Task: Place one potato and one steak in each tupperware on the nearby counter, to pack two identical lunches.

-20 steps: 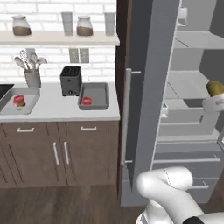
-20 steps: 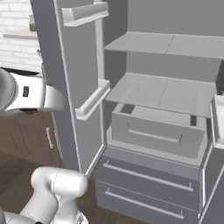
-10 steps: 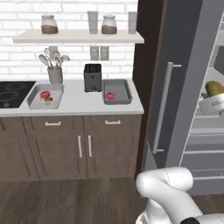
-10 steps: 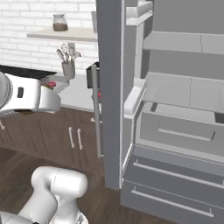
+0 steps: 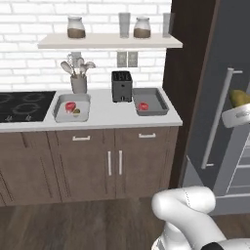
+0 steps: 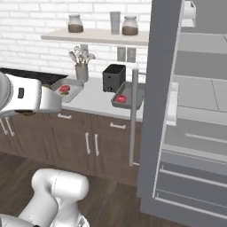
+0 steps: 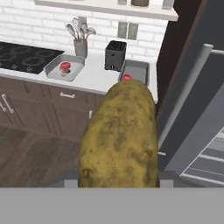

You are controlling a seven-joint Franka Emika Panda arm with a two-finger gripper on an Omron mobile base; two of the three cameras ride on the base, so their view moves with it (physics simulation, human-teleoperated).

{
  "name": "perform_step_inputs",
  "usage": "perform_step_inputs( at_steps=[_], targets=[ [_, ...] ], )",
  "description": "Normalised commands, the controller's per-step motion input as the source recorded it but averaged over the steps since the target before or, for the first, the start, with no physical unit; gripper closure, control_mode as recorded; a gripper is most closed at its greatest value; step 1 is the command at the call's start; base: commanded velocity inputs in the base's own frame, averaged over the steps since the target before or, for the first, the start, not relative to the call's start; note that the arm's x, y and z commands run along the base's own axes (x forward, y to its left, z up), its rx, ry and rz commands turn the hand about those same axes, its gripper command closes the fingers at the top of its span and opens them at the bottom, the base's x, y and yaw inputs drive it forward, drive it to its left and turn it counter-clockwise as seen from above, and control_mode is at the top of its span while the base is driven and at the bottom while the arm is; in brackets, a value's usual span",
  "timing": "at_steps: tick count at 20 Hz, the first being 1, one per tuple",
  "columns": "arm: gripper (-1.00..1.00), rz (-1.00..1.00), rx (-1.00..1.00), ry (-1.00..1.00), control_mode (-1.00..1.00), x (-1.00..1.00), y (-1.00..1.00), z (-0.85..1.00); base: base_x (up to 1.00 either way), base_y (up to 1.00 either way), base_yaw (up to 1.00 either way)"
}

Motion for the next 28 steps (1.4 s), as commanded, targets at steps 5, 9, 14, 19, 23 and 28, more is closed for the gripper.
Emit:
perform_step_inputs(
  at_steps=[5,9,14,19,23,28],
  targets=[
    [1.00,0.00,0.00,0.00,1.00,0.00,0.00,0.00,-0.10,0.85,-0.13],
    [1.00,0.00,0.00,0.00,1.00,0.00,0.00,0.00,0.20,1.00,-0.27],
    [1.00,0.00,0.00,0.00,1.00,0.00,0.00,0.00,0.32,1.00,-0.43],
    [1.00,0.00,0.00,0.00,1.00,0.00,0.00,0.00,0.54,1.00,-0.52],
    [1.00,0.00,0.00,0.00,1.00,0.00,0.00,0.00,0.89,0.65,-0.47],
    [1.00,0.00,0.00,0.00,1.00,0.00,0.00,0.00,1.00,0.03,-0.20]
  ],
)
